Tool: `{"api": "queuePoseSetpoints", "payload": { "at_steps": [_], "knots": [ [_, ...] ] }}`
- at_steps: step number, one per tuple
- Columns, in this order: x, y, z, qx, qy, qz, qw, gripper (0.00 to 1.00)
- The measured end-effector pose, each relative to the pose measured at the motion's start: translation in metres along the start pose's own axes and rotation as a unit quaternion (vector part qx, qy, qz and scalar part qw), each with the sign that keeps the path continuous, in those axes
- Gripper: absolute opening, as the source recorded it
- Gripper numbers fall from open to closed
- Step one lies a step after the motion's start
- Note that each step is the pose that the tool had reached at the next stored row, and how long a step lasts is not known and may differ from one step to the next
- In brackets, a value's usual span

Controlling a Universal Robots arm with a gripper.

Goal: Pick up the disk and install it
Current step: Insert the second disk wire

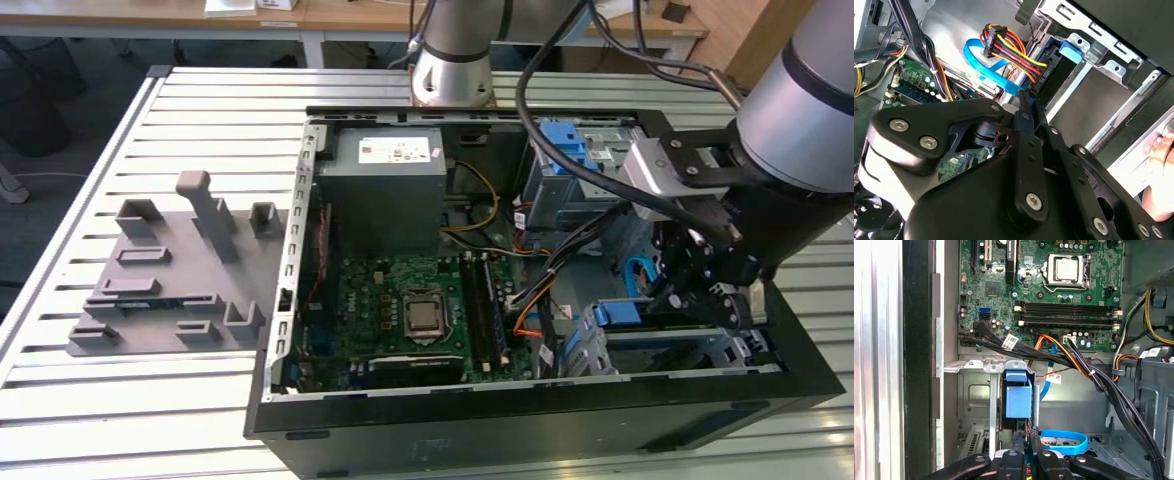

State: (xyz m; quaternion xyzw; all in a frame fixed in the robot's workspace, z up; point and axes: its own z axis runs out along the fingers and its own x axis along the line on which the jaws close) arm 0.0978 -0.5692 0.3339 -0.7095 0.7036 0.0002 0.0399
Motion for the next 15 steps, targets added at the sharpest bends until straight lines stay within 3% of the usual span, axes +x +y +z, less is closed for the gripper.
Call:
{"api": "queuePoseSetpoints", "payload": {
  "at_steps": [15],
  "knots": [
    [0.0004, 0.0003, 0.0051, 0.0, 0.0, 0.0, 1.0, 0.16]
  ]
}}
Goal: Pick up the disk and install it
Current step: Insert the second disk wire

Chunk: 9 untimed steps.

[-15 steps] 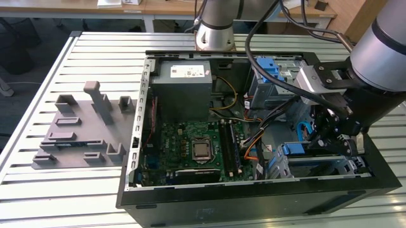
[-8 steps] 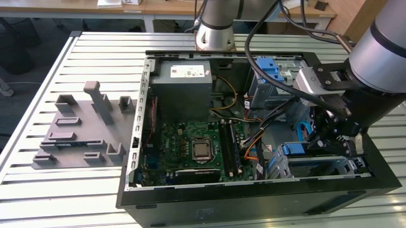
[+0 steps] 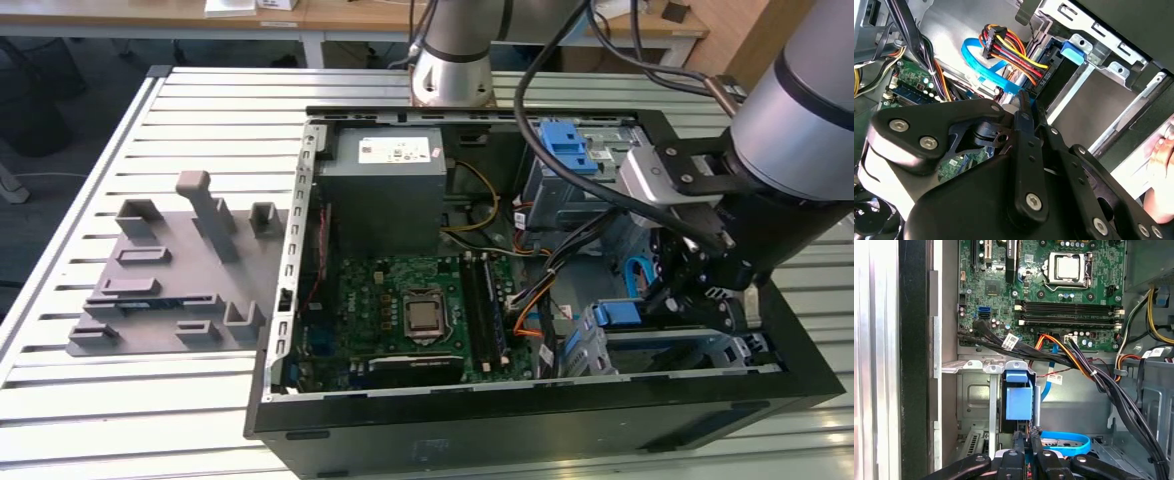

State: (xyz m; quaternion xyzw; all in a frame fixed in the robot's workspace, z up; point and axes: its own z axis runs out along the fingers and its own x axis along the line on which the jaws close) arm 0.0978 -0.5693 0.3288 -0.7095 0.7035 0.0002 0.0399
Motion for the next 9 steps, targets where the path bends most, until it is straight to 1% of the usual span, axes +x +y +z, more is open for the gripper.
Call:
{"api": "queuePoseSetpoints", "payload": {
  "at_steps": [4, 5, 9],
  "knots": [
    [0.0002, 0.0, 0.0007, 0.0, 0.0002, 0.0, 1.0, 0.18],
    [0.0003, 0.0001, 0.0008, 0.0, 0.0002, 0.0, 1.0, 0.24],
    [0.0001, -0.0001, -0.0022, 0.0, -0.0007, 0.0, 1.0, 0.24]
  ]
}}
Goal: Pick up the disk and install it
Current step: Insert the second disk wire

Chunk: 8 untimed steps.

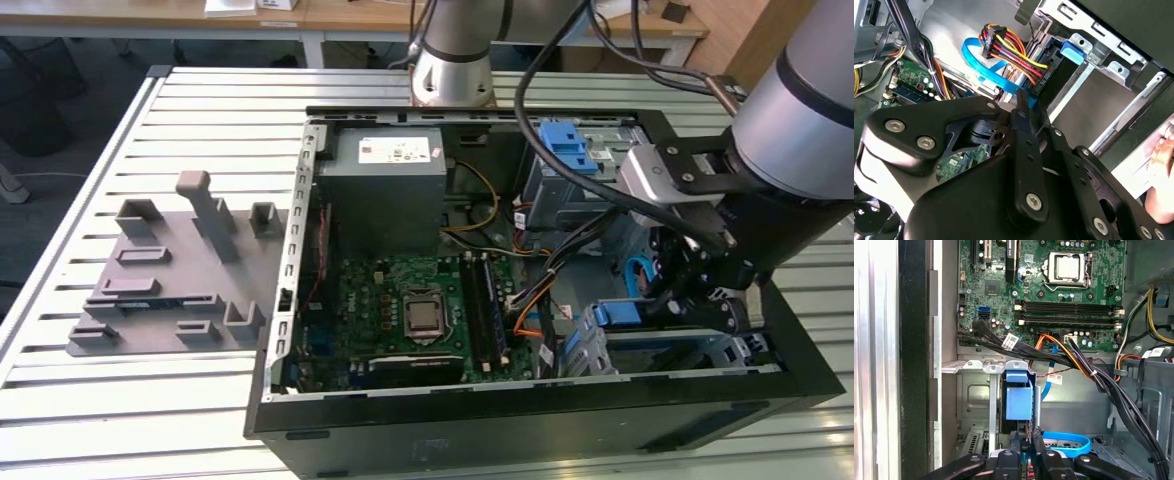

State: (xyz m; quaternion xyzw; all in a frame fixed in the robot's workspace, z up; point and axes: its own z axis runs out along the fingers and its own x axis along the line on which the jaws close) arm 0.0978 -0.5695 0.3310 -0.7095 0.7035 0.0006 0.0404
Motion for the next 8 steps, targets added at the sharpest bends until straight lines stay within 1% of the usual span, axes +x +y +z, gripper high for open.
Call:
{"api": "queuePoseSetpoints", "payload": {
  "at_steps": [4, 8],
  "knots": [
    [-0.0003, -0.0003, -0.005, 0.0, -0.0001, 0.0, 1.0, 0.24],
    [-0.0008, -0.0008, -0.013, 0.0, -0.0002, 0.0, 1.0, 0.24]
  ]
}}
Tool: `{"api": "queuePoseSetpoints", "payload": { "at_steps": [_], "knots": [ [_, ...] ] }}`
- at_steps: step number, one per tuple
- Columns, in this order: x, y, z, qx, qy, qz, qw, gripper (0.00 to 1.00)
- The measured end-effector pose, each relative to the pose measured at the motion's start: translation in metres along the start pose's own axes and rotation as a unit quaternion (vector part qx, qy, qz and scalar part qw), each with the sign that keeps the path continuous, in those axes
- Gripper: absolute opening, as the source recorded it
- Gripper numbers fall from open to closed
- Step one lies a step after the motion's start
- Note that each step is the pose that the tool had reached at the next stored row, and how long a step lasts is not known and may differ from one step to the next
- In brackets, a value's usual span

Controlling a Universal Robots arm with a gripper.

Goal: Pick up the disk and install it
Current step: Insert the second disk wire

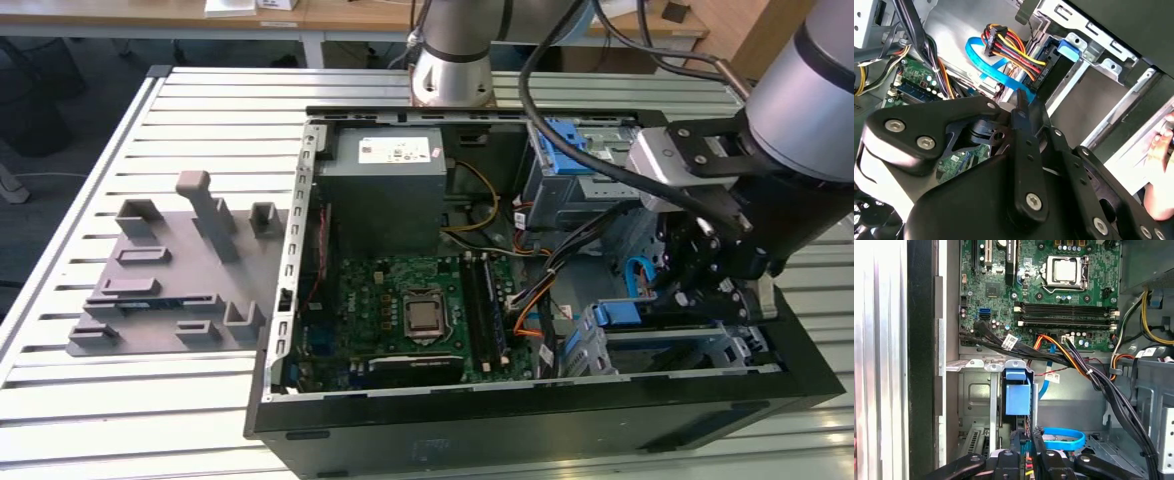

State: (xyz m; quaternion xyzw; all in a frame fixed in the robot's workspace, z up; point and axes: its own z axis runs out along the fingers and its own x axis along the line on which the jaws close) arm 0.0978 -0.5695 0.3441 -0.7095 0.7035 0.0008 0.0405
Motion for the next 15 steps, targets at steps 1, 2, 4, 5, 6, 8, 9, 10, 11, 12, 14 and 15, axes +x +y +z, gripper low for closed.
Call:
{"api": "queuePoseSetpoints", "payload": {
  "at_steps": [1, 2, 4, 5, 6, 8, 9, 10, 11, 12, 14, 15],
  "knots": [
    [-0.0001, -0.0001, -0.0013, 0.0, 0.0, 0.0, 1.0, 0.24],
    [-0.0001, -0.0001, -0.0019, 0.0, 0.0, 0.0, 1.0, 0.22],
    [-0.0002, -0.0002, -0.003, 0.0, 0.0, 0.0, 1.0, 0.11],
    [-0.0002, -0.0002, -0.0032, 0.0, -0.0001, 0.0, 1.0, 0.11],
    [-0.0002, -0.0002, -0.0033, 0.0, -0.0001, 0.0, 1.0, 0.11],
    [-0.0002, -0.0002, -0.0038, 0.0, 0.0, 0.0, 1.0, 0.11],
    [-0.0002, -0.0002, -0.004, 0.0, 0.0, 0.0, 1.0, 0.11],
    [-0.0002, -0.0002, -0.0043, 0.0, 0.0001, 0.0, 1.0, 0.11],
    [-0.0002, -0.0003, -0.0047, 0.0, 0.0001, 0.0, 1.0, 0.11],
    [-0.0003, -0.0003, -0.0052, 0.0, 0.0001, 0.0, 1.0, 0.11],
    [-0.0003, -0.0003, -0.0059, 0.0, 0.0001, 0.0, 1.0, 0.11],
    [-0.0004, -0.0003, -0.0063, 0.0, 0.0, 0.0, 1.0, 0.11]
  ]
}}
